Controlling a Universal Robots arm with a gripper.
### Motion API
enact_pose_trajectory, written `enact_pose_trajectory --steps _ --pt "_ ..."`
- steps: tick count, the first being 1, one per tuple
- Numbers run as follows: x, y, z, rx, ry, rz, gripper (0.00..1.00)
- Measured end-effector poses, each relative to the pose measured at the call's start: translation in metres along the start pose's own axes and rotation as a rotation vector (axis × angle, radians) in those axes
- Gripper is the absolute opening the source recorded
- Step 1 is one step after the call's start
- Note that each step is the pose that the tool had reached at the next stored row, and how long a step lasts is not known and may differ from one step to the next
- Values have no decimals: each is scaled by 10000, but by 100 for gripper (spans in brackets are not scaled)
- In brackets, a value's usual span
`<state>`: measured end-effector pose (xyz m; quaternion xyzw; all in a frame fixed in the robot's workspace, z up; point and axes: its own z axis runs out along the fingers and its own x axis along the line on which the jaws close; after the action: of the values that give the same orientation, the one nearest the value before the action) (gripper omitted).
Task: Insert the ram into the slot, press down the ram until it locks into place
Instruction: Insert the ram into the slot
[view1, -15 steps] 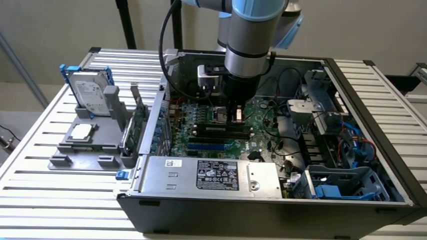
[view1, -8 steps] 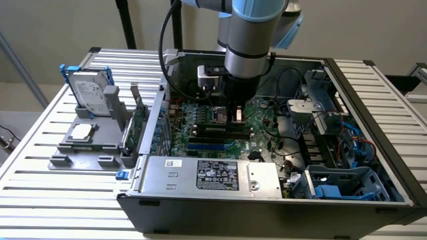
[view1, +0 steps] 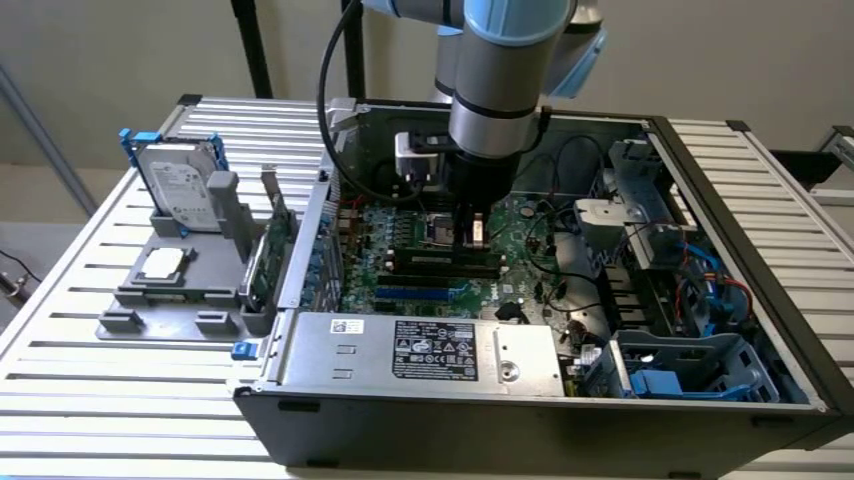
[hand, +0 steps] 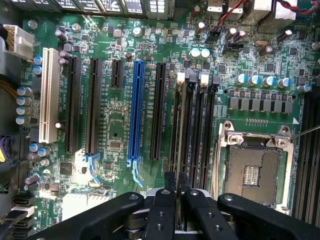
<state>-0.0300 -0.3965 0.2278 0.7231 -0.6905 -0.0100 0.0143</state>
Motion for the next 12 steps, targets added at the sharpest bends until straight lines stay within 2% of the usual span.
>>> enact_pose_trajectory --steps 12 --pt "0 -1 29 0 0 0 13"
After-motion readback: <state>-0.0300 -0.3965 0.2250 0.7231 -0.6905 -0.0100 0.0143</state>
